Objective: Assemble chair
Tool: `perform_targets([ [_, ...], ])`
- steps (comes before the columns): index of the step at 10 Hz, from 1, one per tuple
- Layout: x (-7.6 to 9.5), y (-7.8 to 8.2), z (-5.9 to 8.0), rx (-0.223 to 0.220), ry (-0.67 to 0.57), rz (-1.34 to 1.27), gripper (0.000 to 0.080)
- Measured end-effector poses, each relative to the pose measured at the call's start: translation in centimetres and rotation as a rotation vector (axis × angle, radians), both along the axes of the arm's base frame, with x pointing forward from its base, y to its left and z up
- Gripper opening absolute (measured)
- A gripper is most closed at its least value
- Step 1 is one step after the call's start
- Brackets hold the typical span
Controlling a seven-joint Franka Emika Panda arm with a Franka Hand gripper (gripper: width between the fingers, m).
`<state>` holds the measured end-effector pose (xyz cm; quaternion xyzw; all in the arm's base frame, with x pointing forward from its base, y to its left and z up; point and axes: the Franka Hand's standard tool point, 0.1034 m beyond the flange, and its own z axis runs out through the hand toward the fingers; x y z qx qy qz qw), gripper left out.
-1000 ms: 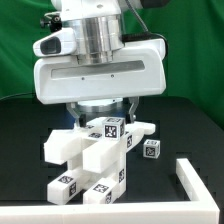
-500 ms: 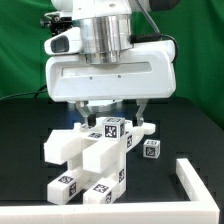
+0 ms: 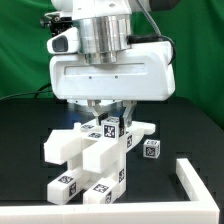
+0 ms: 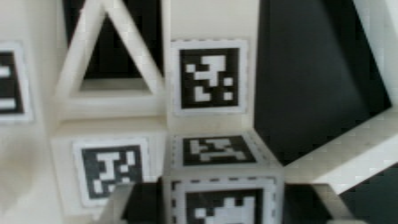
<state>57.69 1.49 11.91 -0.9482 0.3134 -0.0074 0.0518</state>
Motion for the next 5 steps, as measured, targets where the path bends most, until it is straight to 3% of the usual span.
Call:
perform_targets([
  [5,0.23,0.14,-0.07,0.031,0.023,-0.536,0.0282],
])
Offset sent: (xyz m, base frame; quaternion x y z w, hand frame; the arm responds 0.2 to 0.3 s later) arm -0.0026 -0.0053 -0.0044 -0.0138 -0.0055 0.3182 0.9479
